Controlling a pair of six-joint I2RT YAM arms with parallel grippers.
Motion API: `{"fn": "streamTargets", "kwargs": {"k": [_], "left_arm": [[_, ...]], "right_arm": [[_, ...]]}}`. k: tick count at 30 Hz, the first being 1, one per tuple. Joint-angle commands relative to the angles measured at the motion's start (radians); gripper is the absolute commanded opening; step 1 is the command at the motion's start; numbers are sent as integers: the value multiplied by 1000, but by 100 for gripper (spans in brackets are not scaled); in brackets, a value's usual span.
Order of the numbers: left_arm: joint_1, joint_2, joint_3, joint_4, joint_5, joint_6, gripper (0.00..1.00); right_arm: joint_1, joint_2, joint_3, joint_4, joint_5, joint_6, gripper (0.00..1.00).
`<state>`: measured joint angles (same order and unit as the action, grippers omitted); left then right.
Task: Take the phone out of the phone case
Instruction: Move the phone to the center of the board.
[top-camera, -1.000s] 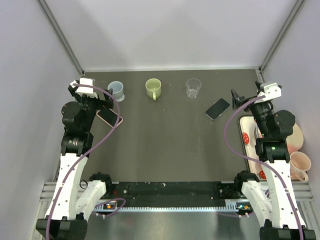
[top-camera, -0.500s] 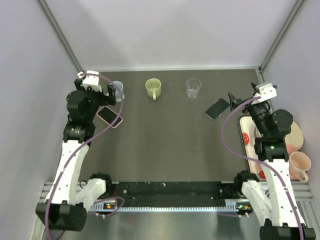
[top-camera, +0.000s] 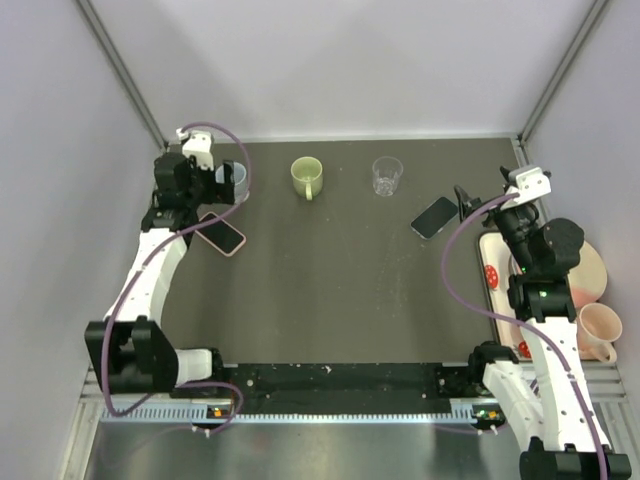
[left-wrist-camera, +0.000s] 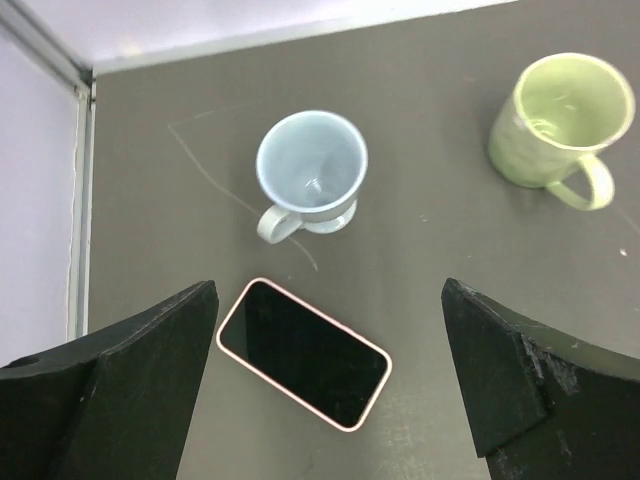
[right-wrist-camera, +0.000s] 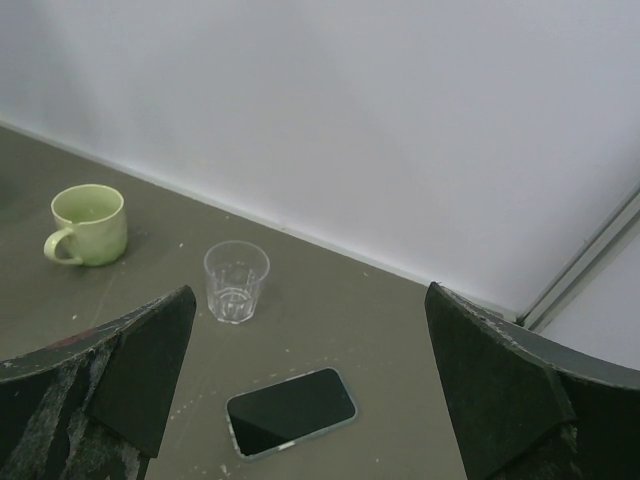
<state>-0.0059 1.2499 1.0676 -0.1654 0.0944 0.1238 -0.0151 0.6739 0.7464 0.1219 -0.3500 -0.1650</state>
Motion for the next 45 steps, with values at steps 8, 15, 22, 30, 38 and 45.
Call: {"fn": "streamTargets", "kwargs": {"k": [8, 15, 22, 30, 38, 45], "left_arm": [[161, 307, 167, -57, 74, -23, 99], [199, 457, 230, -124, 120, 2, 99], [210, 557, 284, -180, 128, 28, 99], [219, 651, 393, -279, 130, 66, 99], [225, 733, 469, -390, 146, 83, 99], [227, 766, 486, -436, 172, 109, 99]], "right_arm": [[10, 19, -2, 36, -20, -13, 99], [9, 21, -1, 36, -18, -13, 99], [9, 24, -1, 33, -14, -16, 99], [10, 26, -1, 33, -12, -21, 99], [10, 30, -1, 32, -10, -24, 99], [10, 32, -1, 32, -7, -25, 99]]}}
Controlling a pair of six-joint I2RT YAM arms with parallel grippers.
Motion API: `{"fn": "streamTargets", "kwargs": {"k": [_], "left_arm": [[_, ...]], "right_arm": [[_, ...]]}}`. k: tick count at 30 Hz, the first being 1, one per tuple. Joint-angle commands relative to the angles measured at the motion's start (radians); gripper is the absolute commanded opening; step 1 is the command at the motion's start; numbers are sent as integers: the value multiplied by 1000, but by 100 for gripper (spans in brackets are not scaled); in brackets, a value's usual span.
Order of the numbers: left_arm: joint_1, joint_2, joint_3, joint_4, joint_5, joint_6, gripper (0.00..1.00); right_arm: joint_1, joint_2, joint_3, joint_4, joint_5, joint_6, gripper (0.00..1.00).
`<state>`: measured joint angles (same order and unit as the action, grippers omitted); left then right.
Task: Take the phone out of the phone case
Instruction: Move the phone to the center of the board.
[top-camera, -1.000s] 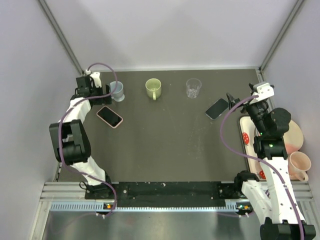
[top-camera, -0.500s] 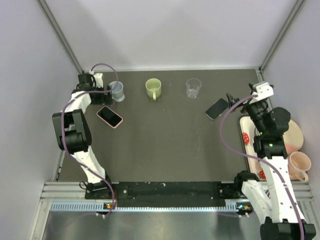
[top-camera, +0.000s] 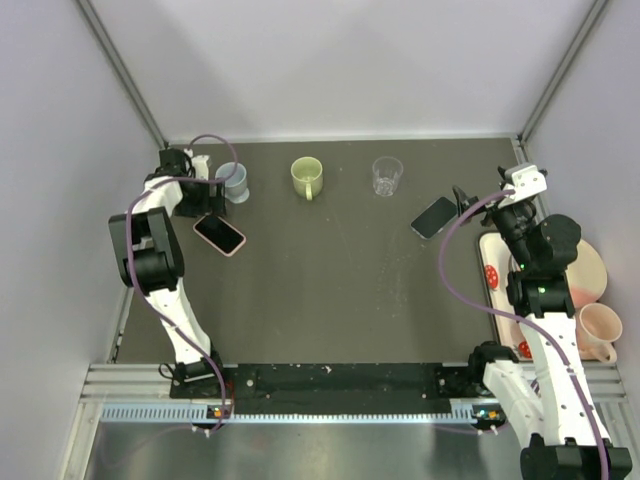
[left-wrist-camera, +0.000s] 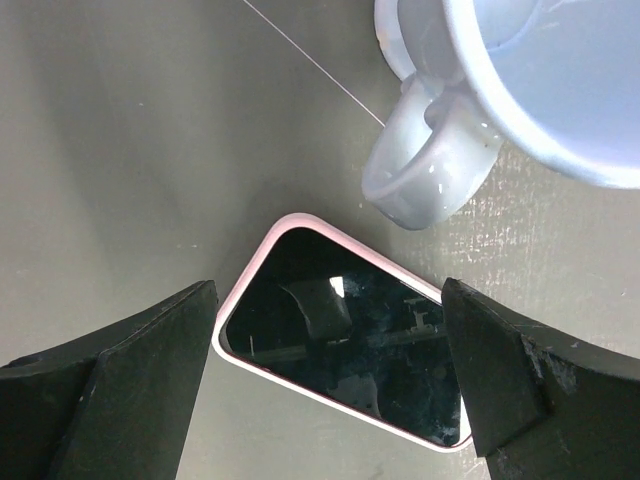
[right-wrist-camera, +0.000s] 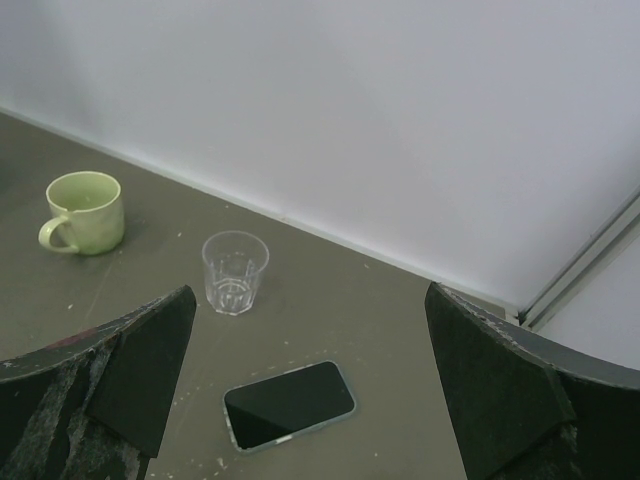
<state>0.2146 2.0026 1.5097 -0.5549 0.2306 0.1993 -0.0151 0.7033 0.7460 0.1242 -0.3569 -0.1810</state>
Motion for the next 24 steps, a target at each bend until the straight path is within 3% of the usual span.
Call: {"fn": "streamTargets", "kwargs": {"k": [1, 24], "left_arm": [[6, 15, 43, -53, 47, 38, 99], [6, -94, -126, -149, 177, 149, 96]], "right_arm": [[10, 2, 0, 29, -1, -9, 99], [10, -2, -5, 34, 4, -15, 99]]}}
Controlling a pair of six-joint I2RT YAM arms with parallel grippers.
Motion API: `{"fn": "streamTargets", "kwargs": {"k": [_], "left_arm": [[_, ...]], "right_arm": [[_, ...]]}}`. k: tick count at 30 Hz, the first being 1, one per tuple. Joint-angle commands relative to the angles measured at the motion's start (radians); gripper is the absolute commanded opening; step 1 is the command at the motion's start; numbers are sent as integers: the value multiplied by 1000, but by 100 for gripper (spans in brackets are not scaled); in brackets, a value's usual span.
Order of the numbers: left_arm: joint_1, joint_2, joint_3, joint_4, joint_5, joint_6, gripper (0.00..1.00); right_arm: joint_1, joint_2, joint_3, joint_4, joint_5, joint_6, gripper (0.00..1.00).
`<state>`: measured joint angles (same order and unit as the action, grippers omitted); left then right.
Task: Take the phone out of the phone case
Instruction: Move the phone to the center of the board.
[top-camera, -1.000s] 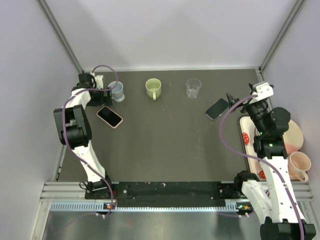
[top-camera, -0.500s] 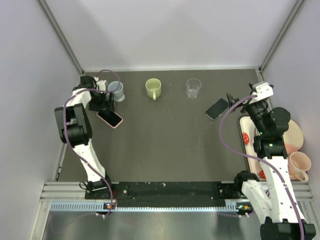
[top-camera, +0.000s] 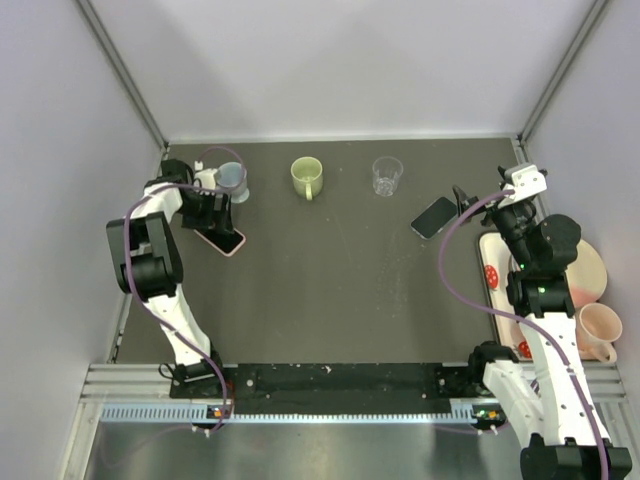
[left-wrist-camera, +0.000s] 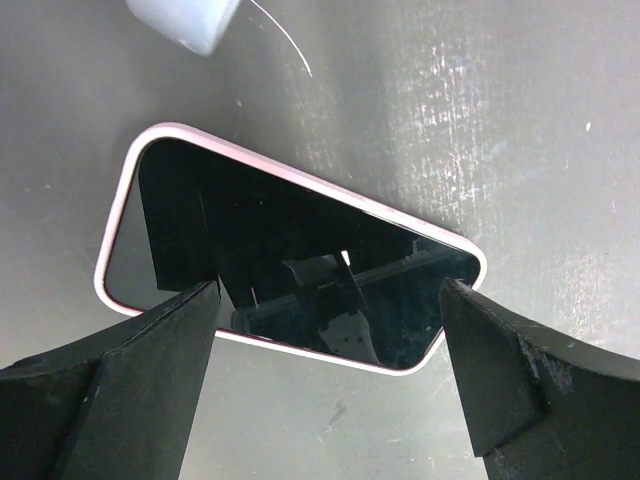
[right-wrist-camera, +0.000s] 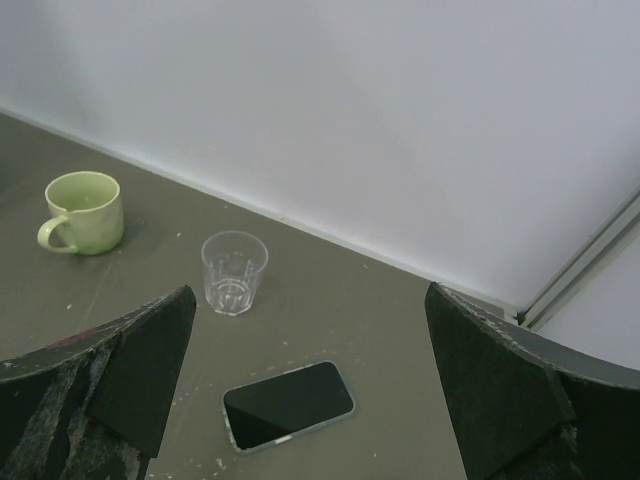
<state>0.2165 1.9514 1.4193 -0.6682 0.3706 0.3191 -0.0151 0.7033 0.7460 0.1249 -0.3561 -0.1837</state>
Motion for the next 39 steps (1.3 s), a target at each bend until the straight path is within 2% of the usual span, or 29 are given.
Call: {"fn": "streamTargets", "kwargs": {"k": [1, 8, 17, 25, 33, 39], "left_arm": [[6, -46, -36, -33, 34, 28, 96], [17, -95, -8, 71, -13, -52, 98], [17, 16, 122, 68, -102, -106, 99], [18, 93, 156, 70, -150, -107, 99], [18, 119, 164, 36, -59, -68, 97], [9, 86, 89, 22, 39, -5, 96]], "right_arm": [[10, -4, -5, 33, 5, -13, 99], [10, -2, -8, 36, 2, -14, 99], [10, -2, -8, 36, 6, -17, 99], [10, -2, -8, 36, 8, -17, 99], [10, -1, -11, 36, 8, -17, 99], [10, -1, -10, 38, 6, -17, 99]]}}
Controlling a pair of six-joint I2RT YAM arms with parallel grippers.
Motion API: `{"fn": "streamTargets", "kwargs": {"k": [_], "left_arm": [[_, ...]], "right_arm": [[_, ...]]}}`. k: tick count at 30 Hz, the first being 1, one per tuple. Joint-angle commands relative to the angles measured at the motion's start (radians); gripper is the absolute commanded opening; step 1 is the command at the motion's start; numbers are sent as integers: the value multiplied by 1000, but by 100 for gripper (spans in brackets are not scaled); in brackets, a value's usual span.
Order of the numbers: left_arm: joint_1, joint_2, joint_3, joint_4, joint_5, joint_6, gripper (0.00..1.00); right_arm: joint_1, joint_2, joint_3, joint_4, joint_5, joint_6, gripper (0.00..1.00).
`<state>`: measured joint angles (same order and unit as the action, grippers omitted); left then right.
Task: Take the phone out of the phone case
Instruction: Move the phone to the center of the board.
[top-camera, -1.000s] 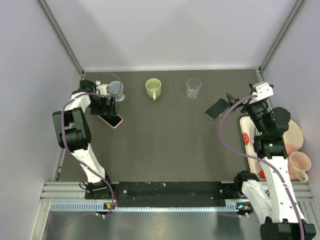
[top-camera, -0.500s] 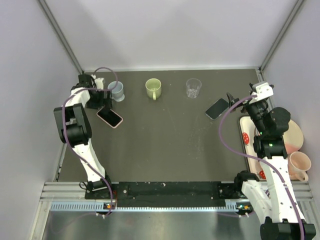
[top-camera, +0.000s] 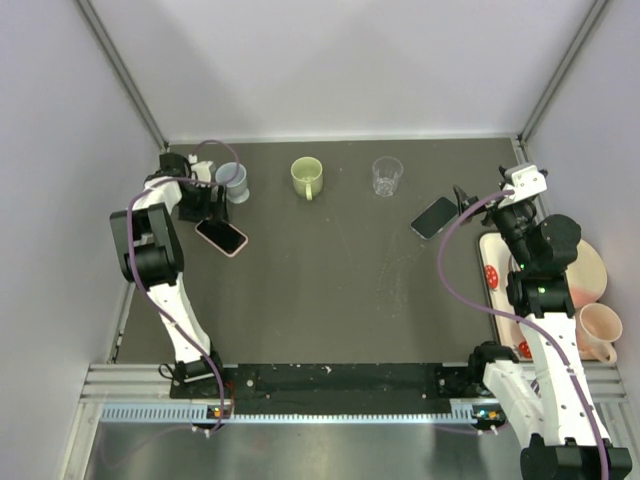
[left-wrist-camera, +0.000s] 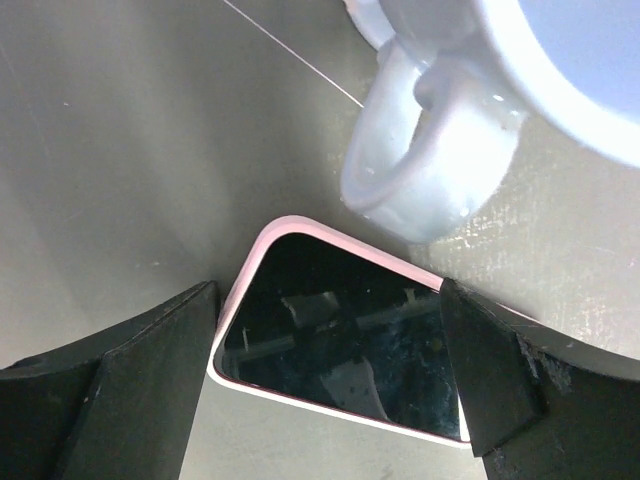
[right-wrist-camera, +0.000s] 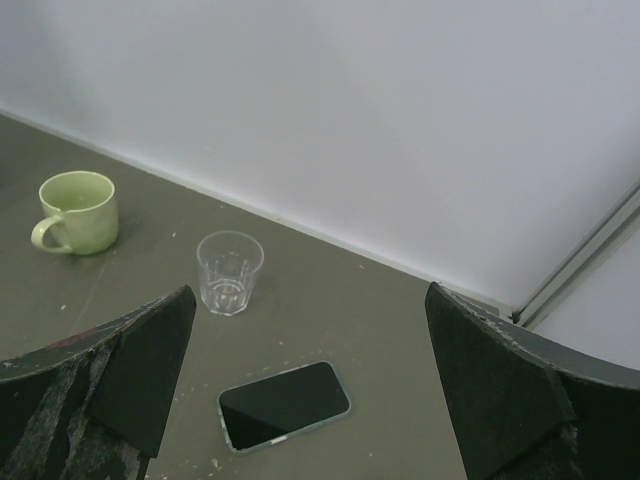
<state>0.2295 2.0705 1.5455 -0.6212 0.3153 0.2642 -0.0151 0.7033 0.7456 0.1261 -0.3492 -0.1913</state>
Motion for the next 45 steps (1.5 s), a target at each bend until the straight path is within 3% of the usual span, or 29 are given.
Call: {"fn": "streamTargets", "kwargs": {"k": [1, 9, 18, 37, 45], "left_arm": [[-9, -38, -53, -34, 94, 64, 95], [-39, -62, -120, -54, 133, 110, 93], [-147, -119, -185, -63, 116, 153, 93], [-487, -207, -246, -235, 202, 263, 93], [-496, -353, -235, -135, 176, 166, 96]], "right_arm": [[10, 1, -11, 37, -1, -10, 99], [10, -1, -9, 38, -1, -10, 99], [10, -2, -11, 38, 1, -10, 99], [10, -2, -12, 38, 1, -14, 99], [10, 2, -14, 40, 3, -16, 99]]}}
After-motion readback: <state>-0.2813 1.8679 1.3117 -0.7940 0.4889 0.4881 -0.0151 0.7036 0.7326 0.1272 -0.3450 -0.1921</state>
